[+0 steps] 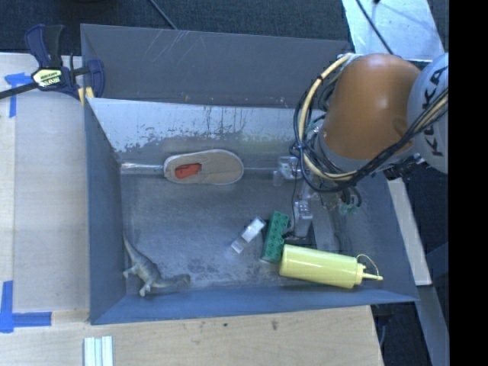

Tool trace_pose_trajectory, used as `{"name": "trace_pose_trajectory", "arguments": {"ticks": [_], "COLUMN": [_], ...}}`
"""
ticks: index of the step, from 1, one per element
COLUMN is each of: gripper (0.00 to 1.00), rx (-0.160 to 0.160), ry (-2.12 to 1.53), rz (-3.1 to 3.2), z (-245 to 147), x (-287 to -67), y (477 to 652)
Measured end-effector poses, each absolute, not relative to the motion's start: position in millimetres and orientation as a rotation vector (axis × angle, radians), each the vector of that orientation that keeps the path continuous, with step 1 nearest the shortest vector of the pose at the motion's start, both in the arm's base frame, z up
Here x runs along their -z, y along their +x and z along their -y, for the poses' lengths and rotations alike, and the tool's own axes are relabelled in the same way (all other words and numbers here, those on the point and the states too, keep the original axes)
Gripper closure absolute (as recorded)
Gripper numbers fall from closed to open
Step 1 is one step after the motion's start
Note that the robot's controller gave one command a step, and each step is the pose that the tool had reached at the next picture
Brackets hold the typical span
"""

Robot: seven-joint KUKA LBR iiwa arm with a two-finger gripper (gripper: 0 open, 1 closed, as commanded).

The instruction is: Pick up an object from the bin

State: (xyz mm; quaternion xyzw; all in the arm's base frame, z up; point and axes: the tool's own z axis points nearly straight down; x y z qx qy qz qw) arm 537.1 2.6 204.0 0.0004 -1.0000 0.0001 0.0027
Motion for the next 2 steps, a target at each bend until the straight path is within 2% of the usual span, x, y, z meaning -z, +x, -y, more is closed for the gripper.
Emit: {"name": "trace_pose_trajectory", "arguments": {"ticks": [1,2], "gripper": [0.0,0.0], "rx": [0.0,0.0], "ry": [0.001,0.273], "rz": [3.145,3.134], "z": [-2.6,18.3], "x": [-208.7,-162.1], "y": [538.7,520.3]}}
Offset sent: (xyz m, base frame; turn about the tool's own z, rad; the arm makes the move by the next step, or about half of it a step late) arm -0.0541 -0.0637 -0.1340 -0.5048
